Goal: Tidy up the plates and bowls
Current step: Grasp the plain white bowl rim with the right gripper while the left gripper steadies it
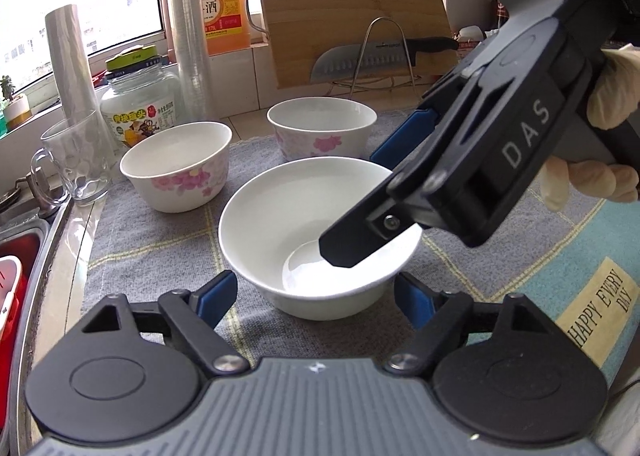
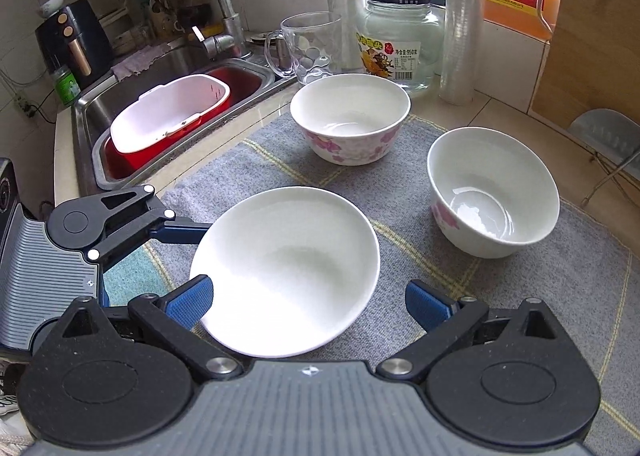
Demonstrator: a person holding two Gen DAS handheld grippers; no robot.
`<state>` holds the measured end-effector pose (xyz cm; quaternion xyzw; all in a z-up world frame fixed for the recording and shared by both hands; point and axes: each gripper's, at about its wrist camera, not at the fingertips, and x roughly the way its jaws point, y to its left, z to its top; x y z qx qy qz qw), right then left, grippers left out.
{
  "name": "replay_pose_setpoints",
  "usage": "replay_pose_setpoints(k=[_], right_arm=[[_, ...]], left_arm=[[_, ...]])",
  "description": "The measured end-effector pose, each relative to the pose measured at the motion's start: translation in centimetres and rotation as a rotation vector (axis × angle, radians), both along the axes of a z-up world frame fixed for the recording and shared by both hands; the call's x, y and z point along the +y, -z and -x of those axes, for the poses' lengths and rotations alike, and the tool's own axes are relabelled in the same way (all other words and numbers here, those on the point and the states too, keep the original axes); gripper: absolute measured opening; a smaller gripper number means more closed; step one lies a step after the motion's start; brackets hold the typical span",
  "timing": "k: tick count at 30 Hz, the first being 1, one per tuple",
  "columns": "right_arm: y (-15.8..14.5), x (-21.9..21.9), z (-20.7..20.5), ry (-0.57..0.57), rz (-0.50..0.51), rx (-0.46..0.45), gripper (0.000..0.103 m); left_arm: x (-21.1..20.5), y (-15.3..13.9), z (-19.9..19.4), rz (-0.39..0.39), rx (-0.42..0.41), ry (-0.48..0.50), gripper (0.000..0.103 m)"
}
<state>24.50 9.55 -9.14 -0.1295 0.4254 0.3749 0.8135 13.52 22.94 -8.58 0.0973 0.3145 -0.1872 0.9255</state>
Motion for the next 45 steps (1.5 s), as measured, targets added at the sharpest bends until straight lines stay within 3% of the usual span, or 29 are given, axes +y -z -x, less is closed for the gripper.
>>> replay_pose_setpoints(k=[12,28,45], right_arm=[[0.3,0.5,-1.0,-0.027,-0.024,0.043,0.088],[-0.4,-0.7,-0.1,-0.015,-0.039,0.053,0.088],[-1.5,-7.7,3.4,0.128,-0.048,0.037,0.088]], left_arm=[[0.2,0.0,-0.3,0.014,0.004,0.025,0.082],[-1.1,-1.5,0.5,-0.009,0.015,0.063,0.082],[-6.5,-2.3,1.4,-0.017,0.011,0.223,0.082]])
